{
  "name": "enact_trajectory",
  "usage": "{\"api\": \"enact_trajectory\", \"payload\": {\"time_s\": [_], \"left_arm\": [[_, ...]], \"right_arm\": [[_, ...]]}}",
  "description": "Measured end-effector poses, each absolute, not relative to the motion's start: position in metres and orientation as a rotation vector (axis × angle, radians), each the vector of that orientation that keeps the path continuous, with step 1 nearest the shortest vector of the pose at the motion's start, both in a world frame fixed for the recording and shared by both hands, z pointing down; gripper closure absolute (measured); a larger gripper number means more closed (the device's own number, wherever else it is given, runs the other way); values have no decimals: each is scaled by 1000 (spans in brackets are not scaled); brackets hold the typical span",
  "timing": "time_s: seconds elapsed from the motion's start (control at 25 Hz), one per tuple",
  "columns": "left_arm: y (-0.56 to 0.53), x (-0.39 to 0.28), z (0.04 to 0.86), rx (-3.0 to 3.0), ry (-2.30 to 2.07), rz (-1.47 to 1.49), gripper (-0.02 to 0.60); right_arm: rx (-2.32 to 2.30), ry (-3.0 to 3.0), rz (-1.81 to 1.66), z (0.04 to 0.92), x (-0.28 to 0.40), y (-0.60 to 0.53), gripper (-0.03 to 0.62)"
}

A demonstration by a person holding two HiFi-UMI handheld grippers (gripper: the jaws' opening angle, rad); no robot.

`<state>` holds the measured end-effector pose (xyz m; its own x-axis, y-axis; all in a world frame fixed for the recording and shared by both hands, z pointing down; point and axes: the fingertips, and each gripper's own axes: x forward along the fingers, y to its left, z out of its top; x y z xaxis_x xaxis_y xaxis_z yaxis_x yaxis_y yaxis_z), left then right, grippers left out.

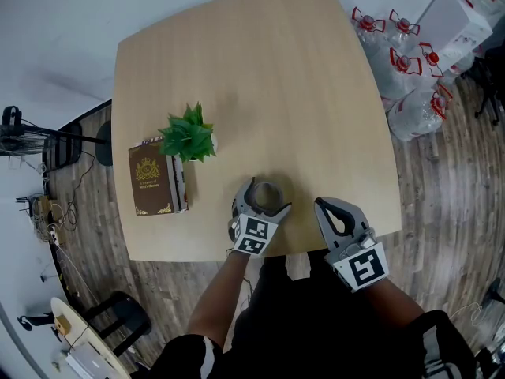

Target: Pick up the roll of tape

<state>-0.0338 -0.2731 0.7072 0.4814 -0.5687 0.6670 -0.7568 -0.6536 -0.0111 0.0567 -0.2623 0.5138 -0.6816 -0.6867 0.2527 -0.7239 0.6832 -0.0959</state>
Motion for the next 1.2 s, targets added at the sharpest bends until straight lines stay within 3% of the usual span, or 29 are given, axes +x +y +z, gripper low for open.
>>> {"api": "enact_trajectory", "payload": {"time_s": [0.52,1.2], "left_arm": [[-272,-41,700,2480,-1146,975,71],[-280,-58,568,2577,-1405,740,71]], "right_arm": [[1116,-2703,274,515,50,-258,599],[1165,-2696,254,497,54,-258,599]]}}
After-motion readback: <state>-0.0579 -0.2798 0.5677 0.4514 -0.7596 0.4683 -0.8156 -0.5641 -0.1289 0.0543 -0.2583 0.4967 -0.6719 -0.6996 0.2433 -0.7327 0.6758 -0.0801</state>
